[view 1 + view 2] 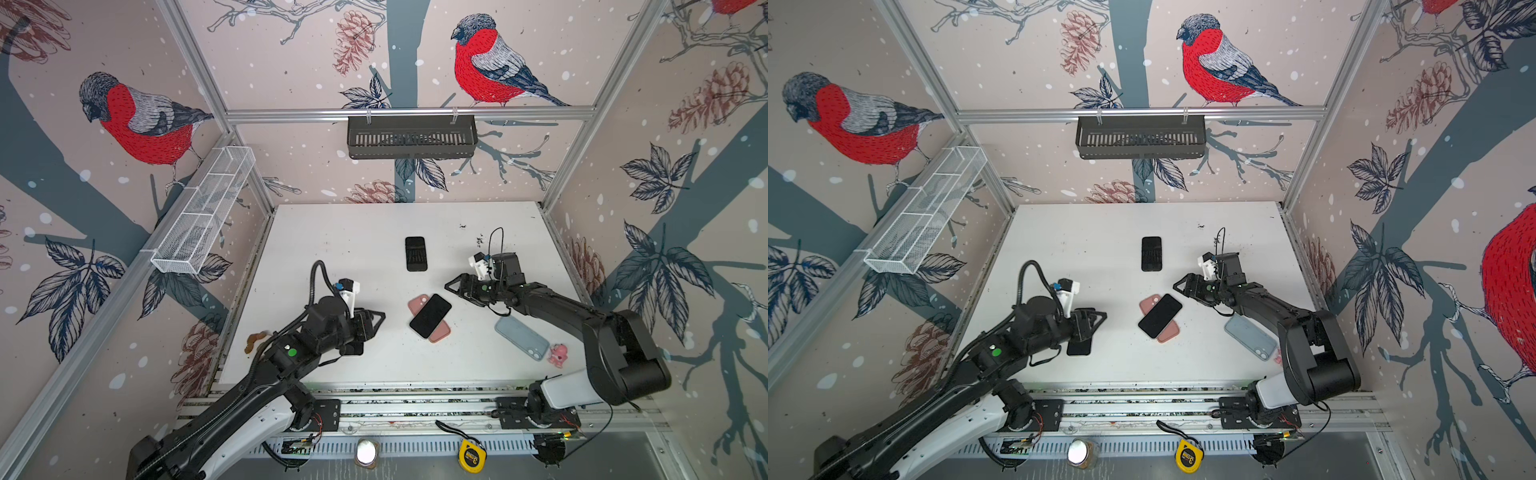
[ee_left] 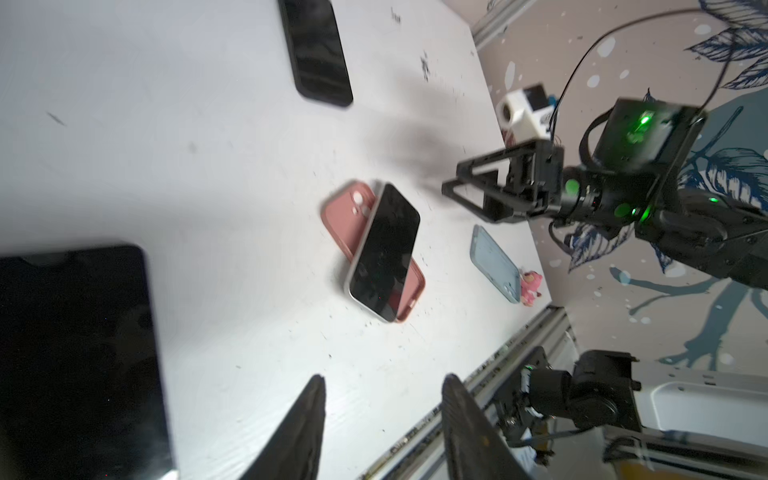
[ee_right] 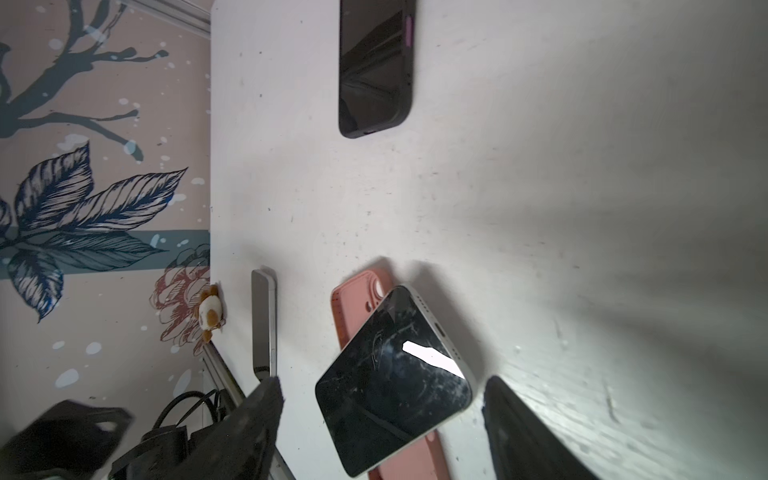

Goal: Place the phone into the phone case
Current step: 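Grasp the phone's long edge with the left gripper and lift it off the case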

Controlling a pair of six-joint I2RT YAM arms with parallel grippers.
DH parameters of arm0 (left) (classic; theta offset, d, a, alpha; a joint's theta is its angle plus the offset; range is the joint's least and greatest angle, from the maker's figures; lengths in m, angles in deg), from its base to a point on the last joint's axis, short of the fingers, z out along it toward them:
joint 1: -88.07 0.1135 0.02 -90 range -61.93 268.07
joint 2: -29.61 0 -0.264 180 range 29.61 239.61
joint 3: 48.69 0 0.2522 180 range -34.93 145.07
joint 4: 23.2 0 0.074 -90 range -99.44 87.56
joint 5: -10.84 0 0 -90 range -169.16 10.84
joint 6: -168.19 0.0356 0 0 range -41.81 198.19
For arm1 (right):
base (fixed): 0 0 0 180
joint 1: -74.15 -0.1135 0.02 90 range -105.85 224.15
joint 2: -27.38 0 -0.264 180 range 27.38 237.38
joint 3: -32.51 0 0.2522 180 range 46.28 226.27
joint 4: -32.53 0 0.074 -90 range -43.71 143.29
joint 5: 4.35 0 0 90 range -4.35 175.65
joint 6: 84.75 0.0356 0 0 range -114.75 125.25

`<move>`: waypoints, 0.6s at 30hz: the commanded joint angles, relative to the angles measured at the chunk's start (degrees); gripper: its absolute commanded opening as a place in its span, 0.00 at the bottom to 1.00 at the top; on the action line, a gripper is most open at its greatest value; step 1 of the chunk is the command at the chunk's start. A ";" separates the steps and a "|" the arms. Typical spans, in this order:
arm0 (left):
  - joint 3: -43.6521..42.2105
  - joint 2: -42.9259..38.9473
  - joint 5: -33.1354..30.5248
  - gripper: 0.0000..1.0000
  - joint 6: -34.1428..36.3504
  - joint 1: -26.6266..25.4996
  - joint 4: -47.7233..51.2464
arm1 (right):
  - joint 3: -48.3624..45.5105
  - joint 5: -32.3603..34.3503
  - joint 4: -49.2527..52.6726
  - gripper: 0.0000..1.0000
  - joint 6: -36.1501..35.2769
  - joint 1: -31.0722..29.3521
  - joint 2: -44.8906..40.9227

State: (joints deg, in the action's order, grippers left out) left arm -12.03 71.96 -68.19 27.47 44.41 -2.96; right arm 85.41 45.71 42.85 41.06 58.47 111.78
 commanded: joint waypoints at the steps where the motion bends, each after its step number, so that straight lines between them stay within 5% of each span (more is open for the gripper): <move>1: -5.04 4.23 -1.08 0.52 -15.74 -3.48 -26.07 | -0.59 -4.27 -5.96 0.78 -0.21 -0.02 1.46; 11: -7.20 22.14 -7.81 0.50 -38.55 -10.91 -38.05 | -2.13 -4.42 -12.10 0.78 3.83 0.02 7.45; 18: -7.86 33.16 -7.78 0.50 -41.94 -11.45 -47.69 | -3.07 -5.95 -14.33 0.78 4.36 0.11 8.72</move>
State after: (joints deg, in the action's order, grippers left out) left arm -19.57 102.39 -75.32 -10.63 33.13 -41.76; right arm 82.68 41.09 31.55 44.49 58.49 120.35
